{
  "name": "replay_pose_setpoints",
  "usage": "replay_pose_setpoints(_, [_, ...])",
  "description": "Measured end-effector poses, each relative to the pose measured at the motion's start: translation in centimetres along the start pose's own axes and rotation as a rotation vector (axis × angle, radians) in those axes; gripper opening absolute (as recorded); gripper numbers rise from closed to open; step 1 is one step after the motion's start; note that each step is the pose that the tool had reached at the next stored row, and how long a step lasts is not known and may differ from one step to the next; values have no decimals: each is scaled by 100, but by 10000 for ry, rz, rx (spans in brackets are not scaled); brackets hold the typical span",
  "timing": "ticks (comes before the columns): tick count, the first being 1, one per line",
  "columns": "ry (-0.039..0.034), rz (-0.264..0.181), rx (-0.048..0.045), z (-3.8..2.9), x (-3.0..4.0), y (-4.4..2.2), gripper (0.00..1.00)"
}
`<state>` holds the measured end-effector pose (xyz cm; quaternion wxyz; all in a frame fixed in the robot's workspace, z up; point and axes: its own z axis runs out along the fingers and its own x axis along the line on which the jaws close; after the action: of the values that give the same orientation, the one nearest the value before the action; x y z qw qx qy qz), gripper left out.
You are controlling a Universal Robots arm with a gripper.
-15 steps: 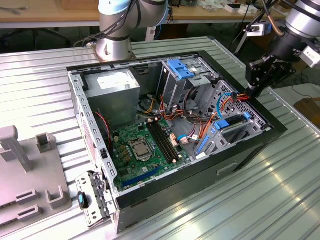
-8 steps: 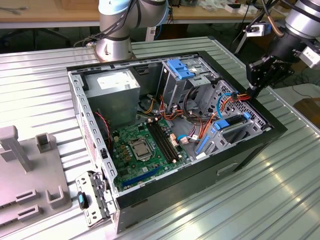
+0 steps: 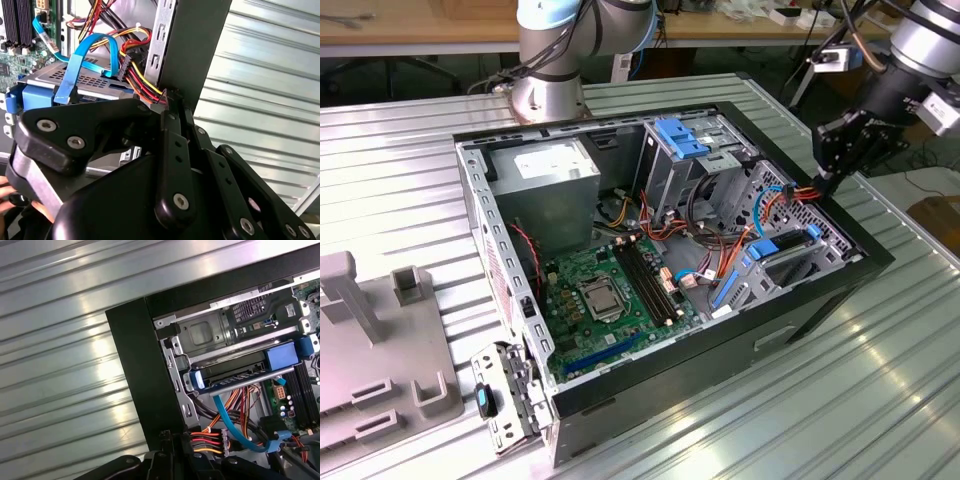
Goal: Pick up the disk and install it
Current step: 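Insert the first disk wire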
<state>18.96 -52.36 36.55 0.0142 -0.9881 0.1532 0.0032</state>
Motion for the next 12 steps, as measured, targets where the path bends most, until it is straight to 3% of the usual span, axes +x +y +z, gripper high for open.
replay_pose_setpoints(7, [12,529,4,-66,-4,-12,17])
replay_pose_setpoints(12, [22,906,3,-78,-6,-19,17])
